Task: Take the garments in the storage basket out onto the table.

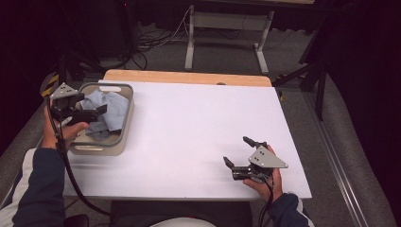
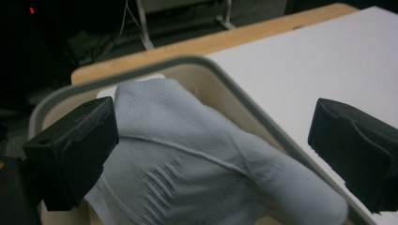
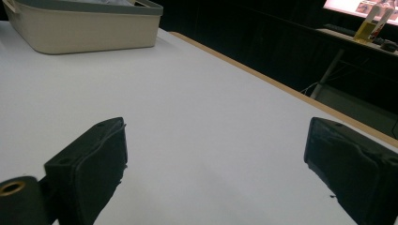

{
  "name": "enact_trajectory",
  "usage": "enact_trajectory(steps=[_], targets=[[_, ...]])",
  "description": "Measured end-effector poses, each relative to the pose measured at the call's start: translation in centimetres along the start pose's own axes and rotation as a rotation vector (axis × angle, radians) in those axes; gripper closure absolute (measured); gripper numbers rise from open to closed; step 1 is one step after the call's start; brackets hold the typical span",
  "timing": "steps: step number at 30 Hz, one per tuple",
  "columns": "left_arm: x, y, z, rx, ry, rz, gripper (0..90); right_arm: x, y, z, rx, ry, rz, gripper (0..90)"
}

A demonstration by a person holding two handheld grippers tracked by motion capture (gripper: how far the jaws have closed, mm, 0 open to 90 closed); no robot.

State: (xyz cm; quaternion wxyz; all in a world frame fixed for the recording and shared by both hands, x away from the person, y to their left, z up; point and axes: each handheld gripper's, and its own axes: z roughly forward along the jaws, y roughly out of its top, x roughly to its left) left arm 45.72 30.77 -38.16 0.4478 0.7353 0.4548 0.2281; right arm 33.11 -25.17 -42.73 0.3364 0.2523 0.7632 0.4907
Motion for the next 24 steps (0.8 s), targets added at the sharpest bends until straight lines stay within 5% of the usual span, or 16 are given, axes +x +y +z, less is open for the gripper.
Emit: enact_trajectory(steps=[5,11,14,16,24], targets=[[0.7,0.7,2.2,0.107,0.028,-0.009,3.8,0.0,-0.1,0.2,0.016,0.008,-0.005,6.8],[1.7,0.4,4.7,0.191,0.133,-0.062,0.6,0.1,-0.4,0.5,0.043,0.013,-0.016,6.8],[2.2,0.0,5.4,0.23,0.113,-0.114,0.2,0.1,-0.5,0.6,0.055,0.027,-0.013,6.9],[2.3,-0.3,6.2,0.301,0.121,-0.132,0.5,0.1,-0.6,0.7,0.06,0.028,-0.022,6.9],[1.8,-0.9,8.1,0.482,0.128,-0.078,8.4,0.2,-0.6,0.9,0.072,0.045,-0.024,7.2]])
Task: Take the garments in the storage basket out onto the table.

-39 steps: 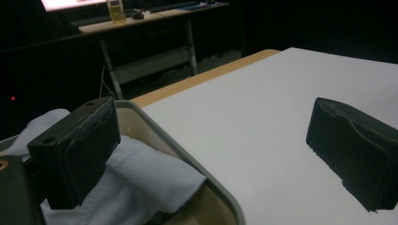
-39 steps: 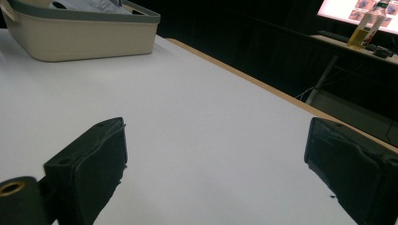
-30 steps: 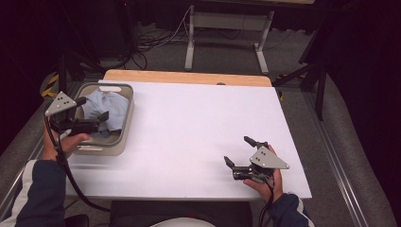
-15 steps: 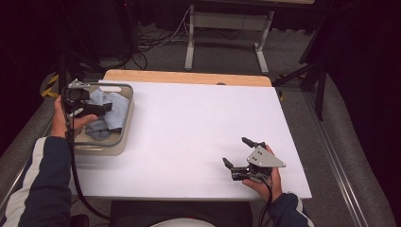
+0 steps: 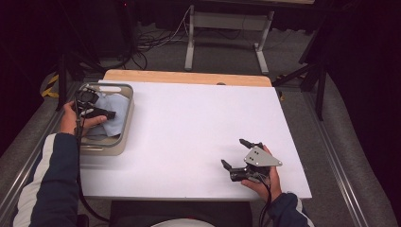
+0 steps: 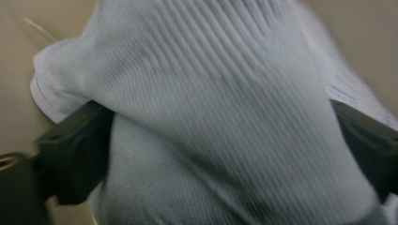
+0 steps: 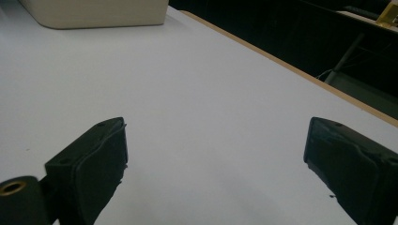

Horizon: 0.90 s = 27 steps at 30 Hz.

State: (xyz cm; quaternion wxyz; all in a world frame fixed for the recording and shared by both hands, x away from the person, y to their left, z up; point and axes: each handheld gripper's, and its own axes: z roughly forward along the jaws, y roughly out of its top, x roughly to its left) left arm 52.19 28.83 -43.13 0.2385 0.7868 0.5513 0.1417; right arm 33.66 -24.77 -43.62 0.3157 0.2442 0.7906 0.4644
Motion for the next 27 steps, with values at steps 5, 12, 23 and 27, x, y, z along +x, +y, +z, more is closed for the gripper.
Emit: enact_trajectory(steps=[5,12,23,27], targets=[[-0.9,0.1,0.7,0.063,0.079,0.087,30.4,0.1,-0.1,0.2,0.015,0.015,-0.006,8.3],[-1.4,0.0,0.3,0.04,0.128,0.144,51.5,0.2,-0.1,0.2,0.023,0.021,-0.015,8.9],[-1.0,-0.3,-1.4,-0.097,0.122,0.117,69.5,0.1,0.0,0.2,0.019,0.009,-0.013,9.4],[-1.0,-0.4,-2.2,-0.161,0.126,0.109,70.1,0.2,0.0,0.1,0.015,0.003,-0.018,9.5]])
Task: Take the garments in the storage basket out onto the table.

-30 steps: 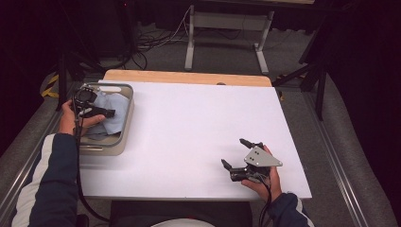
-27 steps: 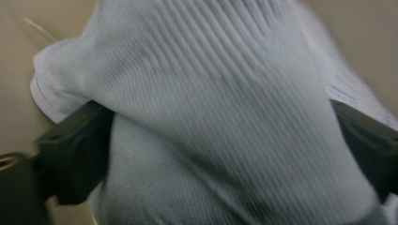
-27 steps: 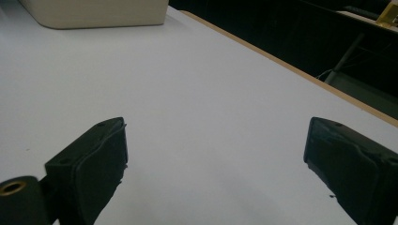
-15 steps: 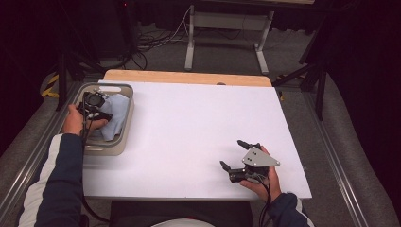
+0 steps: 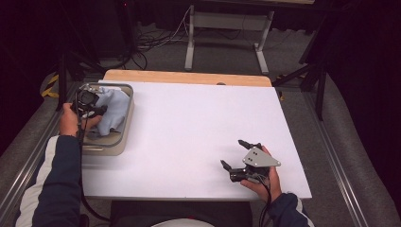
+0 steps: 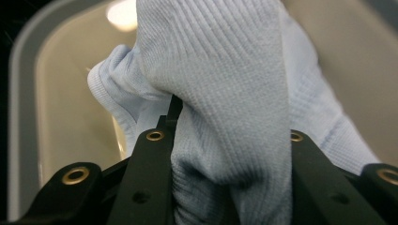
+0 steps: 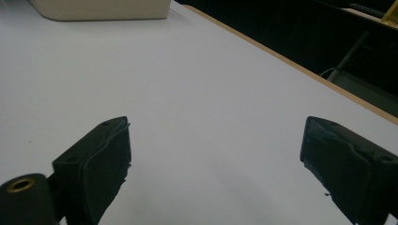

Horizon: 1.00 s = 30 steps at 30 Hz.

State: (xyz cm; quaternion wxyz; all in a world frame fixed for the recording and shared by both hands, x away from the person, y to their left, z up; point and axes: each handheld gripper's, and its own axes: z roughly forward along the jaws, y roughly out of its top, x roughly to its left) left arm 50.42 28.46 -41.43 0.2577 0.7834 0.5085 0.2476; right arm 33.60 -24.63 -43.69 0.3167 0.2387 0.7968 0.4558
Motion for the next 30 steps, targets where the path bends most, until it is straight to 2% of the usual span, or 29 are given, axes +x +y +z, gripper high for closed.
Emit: enact_trajectory(steps=[1,3,7,8,12,13,16,19,20,21,24,30], targets=[[0.0,0.0,0.0,0.0,0.0,0.0,70.2,0.0,0.0,0.0,0.0,0.0,0.0,9.5],[0.1,-0.1,-0.8,-0.045,0.003,-0.017,70.3,0.0,0.0,0.0,0.0,-0.002,0.004,9.6],[0.1,-0.1,-1.5,-0.081,0.003,-0.026,70.6,0.0,0.0,0.0,-0.003,-0.003,0.004,9.6],[0.1,-0.2,-2.0,-0.111,0.007,-0.034,70.7,0.0,0.1,0.0,-0.005,-0.005,0.004,9.7],[0.0,-0.2,-2.7,-0.145,0.012,-0.037,70.9,0.0,0.1,-0.1,-0.01,-0.01,0.004,9.8],[0.0,-0.2,-3.2,-0.174,0.021,-0.046,71.0,-0.1,0.1,-0.1,-0.013,-0.011,0.007,9.9],[0.3,-0.3,-3.8,-0.21,0.021,-0.063,71.0,-0.1,0.1,-0.1,-0.014,-0.011,0.004,9.8],[0.3,-0.3,-4.2,-0.231,0.021,-0.066,71.1,-0.1,0.2,-0.2,-0.016,-0.012,0.003,9.8],[0.3,-0.4,-4.6,-0.255,0.026,-0.068,71.1,-0.1,0.1,-0.2,-0.017,-0.015,0.004,9.8],[0.3,-0.4,-4.6,-0.255,0.026,-0.068,71.1,-0.1,0.1,-0.2,-0.017,-0.015,0.004,9.8],[0.1,-0.3,-5.3,-0.297,0.017,-0.076,71.1,-0.2,0.1,-0.2,-0.018,-0.019,0.01,9.8],[-0.4,0.2,-6.5,-0.351,0.021,-0.067,71.1,-0.2,0.2,-0.3,-0.021,-0.021,0.007,9.8]])
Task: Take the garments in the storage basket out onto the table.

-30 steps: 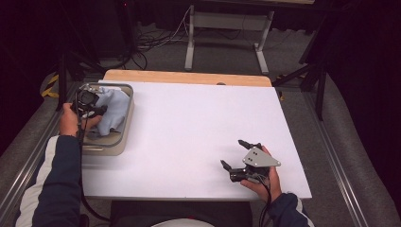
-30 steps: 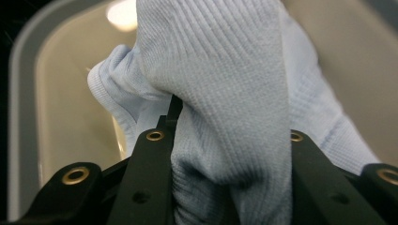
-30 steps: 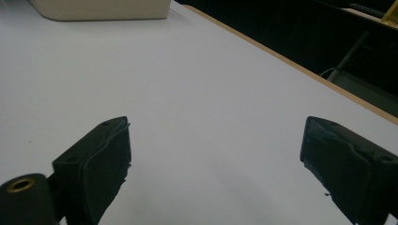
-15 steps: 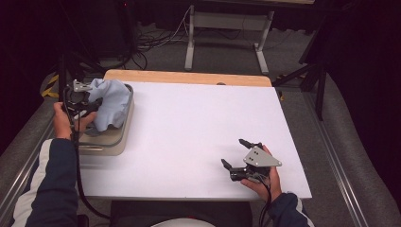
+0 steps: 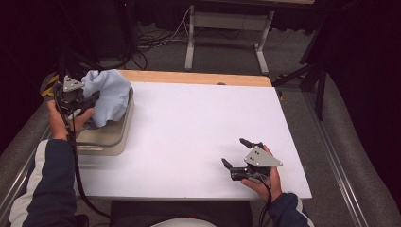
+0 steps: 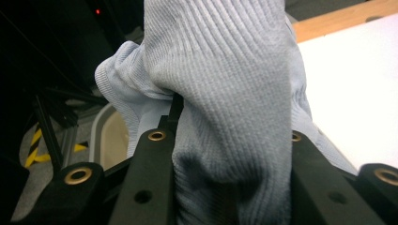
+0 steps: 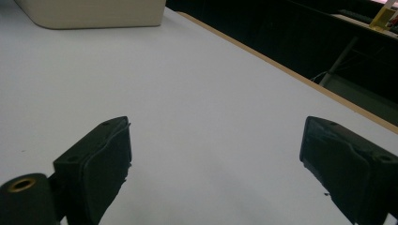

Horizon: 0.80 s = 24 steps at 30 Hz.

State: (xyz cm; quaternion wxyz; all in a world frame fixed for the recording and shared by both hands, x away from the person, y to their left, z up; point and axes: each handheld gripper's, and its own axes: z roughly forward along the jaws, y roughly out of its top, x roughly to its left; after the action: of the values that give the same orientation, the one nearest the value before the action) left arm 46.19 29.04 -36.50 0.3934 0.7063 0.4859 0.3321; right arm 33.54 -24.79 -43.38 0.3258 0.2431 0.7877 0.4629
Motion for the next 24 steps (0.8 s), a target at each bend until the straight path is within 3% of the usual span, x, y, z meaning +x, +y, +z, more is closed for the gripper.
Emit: enact_trajectory(steps=[16,24], targets=[[-1.5,2.2,-2.4,-0.123,-0.052,-0.008,71.1,-0.1,0.0,0.0,-0.005,-0.002,0.004,10.0],[-3.3,3.5,-3.5,-0.179,-0.11,0.008,71.1,-0.1,0.0,-0.1,-0.009,0.001,0.007,10.1]])
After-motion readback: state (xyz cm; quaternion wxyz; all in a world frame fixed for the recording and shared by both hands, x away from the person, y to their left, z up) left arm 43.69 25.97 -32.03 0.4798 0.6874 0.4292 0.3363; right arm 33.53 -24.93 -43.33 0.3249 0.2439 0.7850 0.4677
